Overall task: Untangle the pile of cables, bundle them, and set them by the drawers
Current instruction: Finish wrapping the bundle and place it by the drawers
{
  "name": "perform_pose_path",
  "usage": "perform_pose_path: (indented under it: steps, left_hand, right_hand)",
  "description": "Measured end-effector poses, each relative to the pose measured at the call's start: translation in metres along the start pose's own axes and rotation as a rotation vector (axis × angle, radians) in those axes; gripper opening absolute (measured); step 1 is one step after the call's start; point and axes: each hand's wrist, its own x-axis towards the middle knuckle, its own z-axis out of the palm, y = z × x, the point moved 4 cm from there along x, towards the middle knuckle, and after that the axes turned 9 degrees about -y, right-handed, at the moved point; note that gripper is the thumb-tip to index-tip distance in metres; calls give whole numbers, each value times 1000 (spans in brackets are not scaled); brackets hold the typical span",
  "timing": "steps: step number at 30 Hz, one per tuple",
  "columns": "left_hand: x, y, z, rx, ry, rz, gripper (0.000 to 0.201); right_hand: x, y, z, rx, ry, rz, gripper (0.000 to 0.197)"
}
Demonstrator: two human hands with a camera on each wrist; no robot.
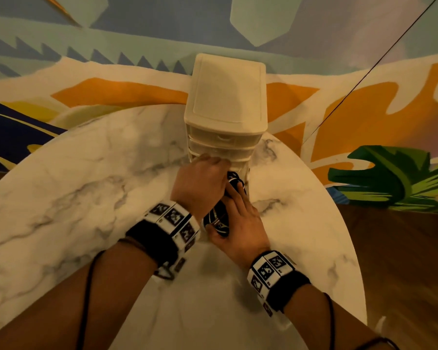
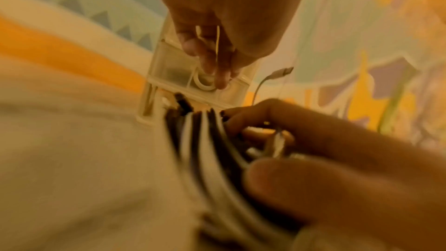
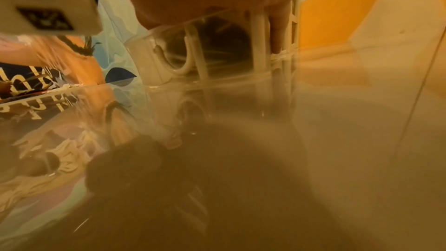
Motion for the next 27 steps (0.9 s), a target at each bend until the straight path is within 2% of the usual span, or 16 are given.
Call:
perform_pose_path:
  steps: [2,3,6,9,13,16,21,23,25,27]
  left_hand:
    - [-15,0,-2,25,33,103,29]
    - [-19,0,-3,-24,23,105,36]
    - [-8,0,-11,-346,31,-55,45]
    - [16,17,-23,-353,27,-104,32]
    - [36,29,-21,-179,-204,-84,24]
    - [42,17,-14,-64,-340,-93,19]
    - [31,0,-2,-146,-482,-157,17]
    - [28,-3,0,-241,-477,-181,18]
    - [28,-7,0,-349,-405,-212,27]
    - [25,-13,0,-333,-367,-232,33]
  right_hand:
    - [1,0,1,3,-14,12,76]
    - [1,0,1,-4,-20,12,77]
    - [0,-2,1,-7,-27,6,73]
    - [-2,-3,-1,0,-32,-9,73]
    - [-2,-3,-2,10,-5,-32,73]
    - [-1,-2,-1,-4,-16,-17,74]
    - [0,-4,-1,-11,-60,9,72]
    - [-1,-4,-2,-6,-73,3,70]
    - [-2,-4,-3,-4,-60,-10,67]
    - [-2,-4,-3,16,-41,-5,66]
